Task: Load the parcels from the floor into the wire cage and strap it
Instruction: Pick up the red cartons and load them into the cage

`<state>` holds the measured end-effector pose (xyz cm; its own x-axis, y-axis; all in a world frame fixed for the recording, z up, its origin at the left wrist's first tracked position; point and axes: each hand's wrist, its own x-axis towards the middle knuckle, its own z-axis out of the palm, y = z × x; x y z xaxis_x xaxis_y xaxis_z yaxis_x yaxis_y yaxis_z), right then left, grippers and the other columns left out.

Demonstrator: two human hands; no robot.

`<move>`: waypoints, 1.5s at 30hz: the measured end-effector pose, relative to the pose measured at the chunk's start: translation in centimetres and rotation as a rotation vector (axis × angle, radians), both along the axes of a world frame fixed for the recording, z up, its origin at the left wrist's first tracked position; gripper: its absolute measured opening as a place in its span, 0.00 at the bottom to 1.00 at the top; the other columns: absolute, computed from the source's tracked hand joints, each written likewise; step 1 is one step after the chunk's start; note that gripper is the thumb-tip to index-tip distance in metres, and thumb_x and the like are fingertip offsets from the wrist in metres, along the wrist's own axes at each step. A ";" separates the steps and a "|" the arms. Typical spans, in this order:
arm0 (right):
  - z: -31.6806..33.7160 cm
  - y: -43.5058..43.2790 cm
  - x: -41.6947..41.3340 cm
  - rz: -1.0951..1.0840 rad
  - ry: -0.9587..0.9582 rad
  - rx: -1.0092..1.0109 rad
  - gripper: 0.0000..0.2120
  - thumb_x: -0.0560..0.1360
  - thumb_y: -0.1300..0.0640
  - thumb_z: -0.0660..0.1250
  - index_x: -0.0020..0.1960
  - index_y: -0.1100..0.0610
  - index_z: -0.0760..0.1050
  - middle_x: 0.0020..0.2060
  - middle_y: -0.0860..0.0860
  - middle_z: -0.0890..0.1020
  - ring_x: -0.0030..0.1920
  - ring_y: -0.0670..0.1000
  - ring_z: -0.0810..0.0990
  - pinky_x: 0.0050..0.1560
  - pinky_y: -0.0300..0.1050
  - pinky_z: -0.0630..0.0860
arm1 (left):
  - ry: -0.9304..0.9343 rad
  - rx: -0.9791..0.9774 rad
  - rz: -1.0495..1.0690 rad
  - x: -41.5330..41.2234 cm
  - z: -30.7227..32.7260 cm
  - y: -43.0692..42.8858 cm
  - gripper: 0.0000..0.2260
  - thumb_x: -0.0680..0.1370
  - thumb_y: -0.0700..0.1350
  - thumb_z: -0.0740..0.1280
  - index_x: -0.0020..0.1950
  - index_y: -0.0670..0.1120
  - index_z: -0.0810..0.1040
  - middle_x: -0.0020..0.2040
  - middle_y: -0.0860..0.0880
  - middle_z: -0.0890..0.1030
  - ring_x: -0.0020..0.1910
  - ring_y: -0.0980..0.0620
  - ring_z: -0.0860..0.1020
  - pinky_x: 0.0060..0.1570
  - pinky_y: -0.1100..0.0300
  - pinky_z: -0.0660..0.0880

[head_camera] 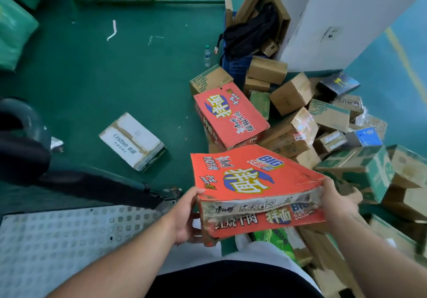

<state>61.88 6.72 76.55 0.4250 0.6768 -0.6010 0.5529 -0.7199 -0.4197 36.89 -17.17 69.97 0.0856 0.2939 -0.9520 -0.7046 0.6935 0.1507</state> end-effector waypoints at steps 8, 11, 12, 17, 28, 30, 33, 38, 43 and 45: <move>-3.1 2.6 2.8 0.514 0.062 -0.195 0.35 0.75 0.24 0.54 0.61 0.53 0.77 0.43 0.55 0.87 0.42 0.58 0.87 0.55 0.59 0.83 | -0.072 -0.080 0.205 6.7 0.4 -1.3 0.38 0.67 0.72 0.61 0.61 0.44 0.85 0.64 0.38 0.82 0.55 0.37 0.82 0.51 0.53 0.73; -4.5 2.1 4.2 0.633 0.039 -0.250 0.35 0.77 0.25 0.54 0.63 0.53 0.74 0.46 0.55 0.85 0.44 0.58 0.86 0.52 0.55 0.83 | -0.078 -0.175 0.322 10.9 -0.5 -2.8 0.33 0.67 0.66 0.62 0.61 0.45 0.86 0.61 0.39 0.84 0.52 0.39 0.83 0.55 0.51 0.76; -4.9 2.1 4.7 0.658 0.054 -0.279 0.34 0.77 0.26 0.54 0.64 0.53 0.74 0.47 0.55 0.85 0.43 0.57 0.86 0.50 0.54 0.83 | -0.086 -0.203 0.354 12.3 -0.9 -3.6 0.34 0.65 0.65 0.63 0.63 0.45 0.84 0.62 0.40 0.83 0.54 0.39 0.83 0.58 0.50 0.75; -5.7 0.9 6.8 0.648 0.142 -0.456 0.30 0.78 0.30 0.61 0.66 0.52 0.73 0.46 0.57 0.88 0.40 0.58 0.88 0.46 0.54 0.85 | -0.150 -0.335 0.474 18.8 -1.3 -8.3 0.39 0.59 0.65 0.69 0.66 0.49 0.83 0.66 0.44 0.82 0.64 0.39 0.80 0.65 0.49 0.71; -1.0 -9.4 5.9 0.924 0.356 -0.729 0.33 0.68 0.31 0.73 0.65 0.50 0.77 0.53 0.59 0.85 0.56 0.62 0.82 0.63 0.68 0.75 | 0.000 -0.270 0.897 26.9 4.1 -23.7 0.25 0.72 0.66 0.64 0.54 0.47 0.83 0.61 0.39 0.83 0.52 0.40 0.82 0.57 0.47 0.77; 0.0 -13.6 4.3 0.999 0.319 -0.791 0.34 0.65 0.28 0.73 0.60 0.52 0.79 0.51 0.59 0.87 0.55 0.62 0.83 0.62 0.63 0.76 | 0.024 -0.256 0.990 28.9 5.0 -27.3 0.24 0.73 0.65 0.64 0.50 0.45 0.83 0.58 0.38 0.84 0.50 0.41 0.82 0.56 0.49 0.77; 0.5 -22.0 2.7 1.138 0.265 -0.858 0.22 0.77 0.37 0.66 0.50 0.57 0.82 0.40 0.57 0.88 0.48 0.59 0.83 0.59 0.55 0.74 | 0.103 -0.308 1.174 33.1 5.8 -34.8 0.25 0.68 0.65 0.70 0.52 0.46 0.82 0.60 0.38 0.84 0.49 0.40 0.84 0.50 0.47 0.80; -0.9 -35.2 3.3 1.340 0.228 -0.856 0.31 0.61 0.34 0.75 0.57 0.51 0.83 0.55 0.57 0.87 0.54 0.58 0.85 0.58 0.53 0.77 | 0.095 -0.320 1.374 40.9 7.8 -47.4 0.29 0.62 0.61 0.76 0.59 0.49 0.81 0.64 0.40 0.82 0.61 0.35 0.80 0.57 0.28 0.73; -2.0 -47.9 5.1 1.498 0.212 -0.998 0.30 0.69 0.41 0.73 0.66 0.58 0.80 0.61 0.63 0.83 0.63 0.67 0.81 0.68 0.71 0.72 | 0.108 -0.330 1.595 48.7 8.0 -56.4 0.23 0.68 0.59 0.72 0.55 0.45 0.81 0.55 0.41 0.83 0.55 0.36 0.81 0.65 0.33 0.69; -2.0 -52.0 5.8 1.580 0.194 -1.011 0.31 0.68 0.40 0.76 0.66 0.54 0.81 0.60 0.62 0.84 0.61 0.66 0.82 0.66 0.71 0.73 | 0.113 -0.337 1.725 50.7 8.0 -58.3 0.16 0.71 0.58 0.70 0.46 0.46 0.80 0.46 0.42 0.85 0.49 0.41 0.81 0.53 0.48 0.74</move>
<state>67.63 -45.31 74.56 -0.2652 -0.2663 -0.9267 0.8682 0.3522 -0.3497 87.54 -75.46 77.95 -0.1466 -0.2231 -0.9637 -0.5986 -0.7556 0.2660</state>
